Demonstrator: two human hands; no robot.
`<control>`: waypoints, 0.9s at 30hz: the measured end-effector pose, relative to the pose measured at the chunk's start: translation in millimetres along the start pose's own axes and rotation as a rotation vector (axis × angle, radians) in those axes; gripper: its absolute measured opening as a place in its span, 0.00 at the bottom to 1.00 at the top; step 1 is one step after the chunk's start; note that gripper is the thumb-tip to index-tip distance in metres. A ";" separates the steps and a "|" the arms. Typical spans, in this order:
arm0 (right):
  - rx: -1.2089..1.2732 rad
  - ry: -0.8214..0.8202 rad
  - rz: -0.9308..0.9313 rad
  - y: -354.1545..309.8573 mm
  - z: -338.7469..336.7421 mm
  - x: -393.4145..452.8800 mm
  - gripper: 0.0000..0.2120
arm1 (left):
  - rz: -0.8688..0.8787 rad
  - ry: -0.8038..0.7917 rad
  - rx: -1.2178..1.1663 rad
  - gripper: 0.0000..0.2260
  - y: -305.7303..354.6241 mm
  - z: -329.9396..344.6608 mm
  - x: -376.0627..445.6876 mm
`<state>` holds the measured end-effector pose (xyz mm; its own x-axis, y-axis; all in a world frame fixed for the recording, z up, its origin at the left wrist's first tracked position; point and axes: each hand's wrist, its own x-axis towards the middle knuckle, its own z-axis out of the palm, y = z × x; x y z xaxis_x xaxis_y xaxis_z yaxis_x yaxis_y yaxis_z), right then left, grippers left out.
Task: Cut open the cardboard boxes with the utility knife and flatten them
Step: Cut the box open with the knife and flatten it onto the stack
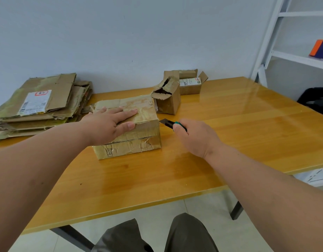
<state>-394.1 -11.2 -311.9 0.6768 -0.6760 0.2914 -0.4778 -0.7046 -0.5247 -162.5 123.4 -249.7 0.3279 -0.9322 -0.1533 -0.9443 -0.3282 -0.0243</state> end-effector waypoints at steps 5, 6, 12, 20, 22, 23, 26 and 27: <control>-0.147 -0.018 -0.066 9.3 -0.6 -5.9 0.17 | 0.000 0.001 0.011 0.34 3.8 0.3 -1.0; -0.261 -0.064 -0.101 13.3 0.0 -9.0 0.17 | -0.001 0.001 0.008 0.34 4.3 0.1 -1.3; -0.417 -0.162 -0.136 16.8 9.5 -9.2 0.17 | -0.005 0.005 -0.001 0.33 3.6 0.5 -1.6; -0.114 -0.042 0.027 12.8 -3.2 0.2 0.17 | 0.001 0.011 -0.003 0.34 0.5 1.7 0.8; -0.106 -0.008 0.016 9.3 -0.5 0.2 0.17 | 0.001 0.015 -0.003 0.34 -0.1 2.0 1.1; -0.109 0.002 0.010 7.8 0.9 -0.2 0.17 | 0.001 0.017 -0.002 0.34 -0.2 2.3 1.0; -0.104 0.010 0.004 6.4 1.4 -1.8 0.17 | -0.003 0.020 -0.001 0.34 -0.7 2.9 0.4; -0.098 0.008 0.005 6.4 1.1 -2.1 0.17 | -0.003 0.020 -0.003 0.34 -0.6 2.9 0.4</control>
<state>-397.9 -14.1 -316.7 0.6702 -0.6808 0.2955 -0.5338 -0.7188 -0.4454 -161.9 123.6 -252.6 0.3316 -0.9340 -0.1330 -0.9431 -0.3317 -0.0223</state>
